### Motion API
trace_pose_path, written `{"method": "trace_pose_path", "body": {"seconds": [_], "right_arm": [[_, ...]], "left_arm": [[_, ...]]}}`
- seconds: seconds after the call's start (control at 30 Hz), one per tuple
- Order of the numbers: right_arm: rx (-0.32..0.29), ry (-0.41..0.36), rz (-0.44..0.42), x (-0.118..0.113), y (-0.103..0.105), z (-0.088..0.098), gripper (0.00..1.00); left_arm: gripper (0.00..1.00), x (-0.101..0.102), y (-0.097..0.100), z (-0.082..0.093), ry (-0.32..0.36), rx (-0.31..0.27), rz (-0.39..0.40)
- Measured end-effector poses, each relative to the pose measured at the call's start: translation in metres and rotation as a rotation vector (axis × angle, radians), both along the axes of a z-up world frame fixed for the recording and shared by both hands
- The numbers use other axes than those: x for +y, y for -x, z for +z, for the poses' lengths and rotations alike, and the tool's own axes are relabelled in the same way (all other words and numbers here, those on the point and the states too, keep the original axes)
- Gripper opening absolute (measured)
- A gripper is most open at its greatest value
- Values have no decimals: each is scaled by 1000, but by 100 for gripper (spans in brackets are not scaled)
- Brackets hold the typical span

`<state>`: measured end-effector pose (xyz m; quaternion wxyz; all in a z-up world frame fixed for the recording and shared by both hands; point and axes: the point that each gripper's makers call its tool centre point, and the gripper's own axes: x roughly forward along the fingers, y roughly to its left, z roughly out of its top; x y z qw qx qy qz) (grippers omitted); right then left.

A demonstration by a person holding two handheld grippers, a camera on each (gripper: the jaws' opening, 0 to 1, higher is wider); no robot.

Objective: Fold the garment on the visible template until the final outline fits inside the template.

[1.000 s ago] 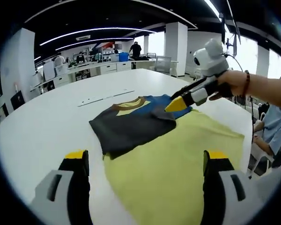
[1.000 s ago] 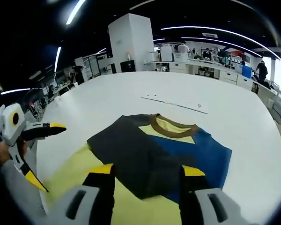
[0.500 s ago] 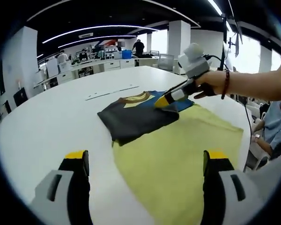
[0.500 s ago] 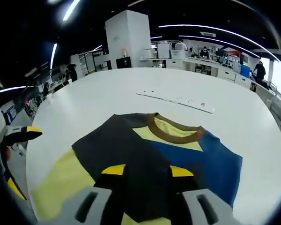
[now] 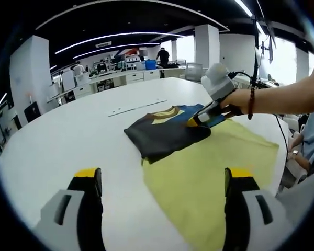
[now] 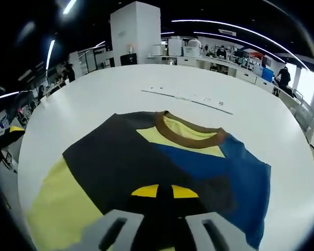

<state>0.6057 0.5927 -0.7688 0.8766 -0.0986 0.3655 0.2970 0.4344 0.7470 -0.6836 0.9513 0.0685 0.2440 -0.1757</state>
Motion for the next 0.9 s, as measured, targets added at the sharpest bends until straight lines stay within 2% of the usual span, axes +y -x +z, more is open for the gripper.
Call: {"method": "trace_pose_path", "body": {"seconds": [0.13,0.3,0.6,0.9], "right_arm": [[13,-22,-14,-4,-1,2,0],[-28,-51,-52,-15,2,21,0],[-83,-112,-183,-57,23,47,0],[-83,-98,-281,-97,46,45,0]], "left_arm": [[94,-1,-1,0,2,-2,-1],[94,-4,0,1,7,-2,-6],[91,-7,0,3,15,-7,-7],[92,-13,3,5,19,-9,-28]]}}
